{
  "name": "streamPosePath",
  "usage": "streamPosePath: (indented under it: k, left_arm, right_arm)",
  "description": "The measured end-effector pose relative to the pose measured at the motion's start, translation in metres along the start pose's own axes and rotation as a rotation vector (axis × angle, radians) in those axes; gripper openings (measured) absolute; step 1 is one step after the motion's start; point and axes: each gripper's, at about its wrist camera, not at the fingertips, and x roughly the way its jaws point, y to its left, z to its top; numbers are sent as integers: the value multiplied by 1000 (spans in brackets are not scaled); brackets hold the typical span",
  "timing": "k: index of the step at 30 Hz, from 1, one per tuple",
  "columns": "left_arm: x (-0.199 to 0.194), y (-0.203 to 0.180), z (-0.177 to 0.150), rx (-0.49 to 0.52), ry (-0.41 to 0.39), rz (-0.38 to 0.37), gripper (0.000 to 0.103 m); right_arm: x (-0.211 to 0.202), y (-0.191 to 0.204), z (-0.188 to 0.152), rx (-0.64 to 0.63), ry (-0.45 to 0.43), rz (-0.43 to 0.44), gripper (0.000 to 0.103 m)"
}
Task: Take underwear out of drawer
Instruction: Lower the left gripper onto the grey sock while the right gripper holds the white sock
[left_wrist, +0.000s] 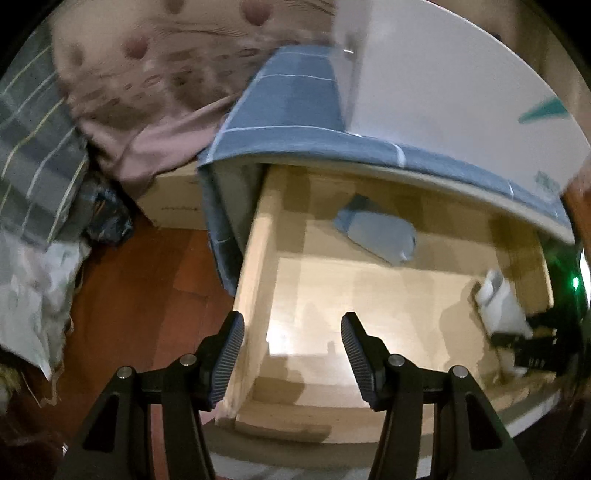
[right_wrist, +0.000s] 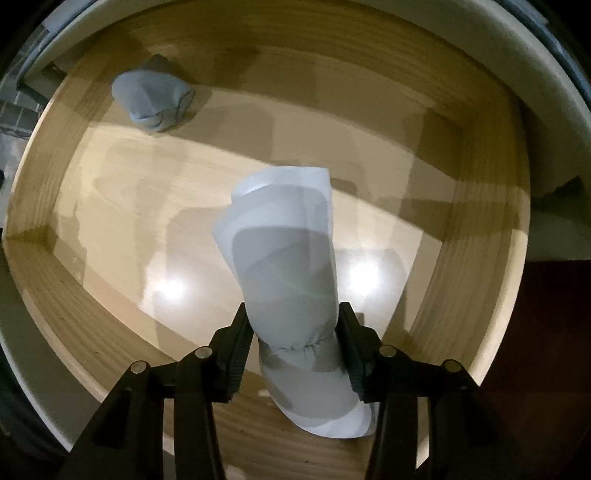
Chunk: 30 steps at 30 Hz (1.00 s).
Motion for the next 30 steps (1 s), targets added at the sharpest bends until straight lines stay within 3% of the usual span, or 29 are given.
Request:
streamPosePath:
  k: [4,9,12,16,20,30]
  left_arm:
    - [-7,-20,3,173,-46,59,56]
    - [-8,-60,-11,610,-231,318,56]
    - [0,-77,-24,802,-318,412,56]
    - [21,-94,-39,1032,-393,479,56]
    - [47,-101,-46,1204,-410,510,56]
    - [70,-101,-63,1426,-549,526,63]
  right_arm:
    - [-6,-7,-13,10,4,12,42]
    - [-4,-19,-9,27,4,27,41]
    - [-11,-28,-9,38,3,35,41]
    - [-11,-32,-9,41,3,31,41]
    - [-13,-34,-10,52,2,35,41]
    - [-15,-44,-10,75,4,62,42]
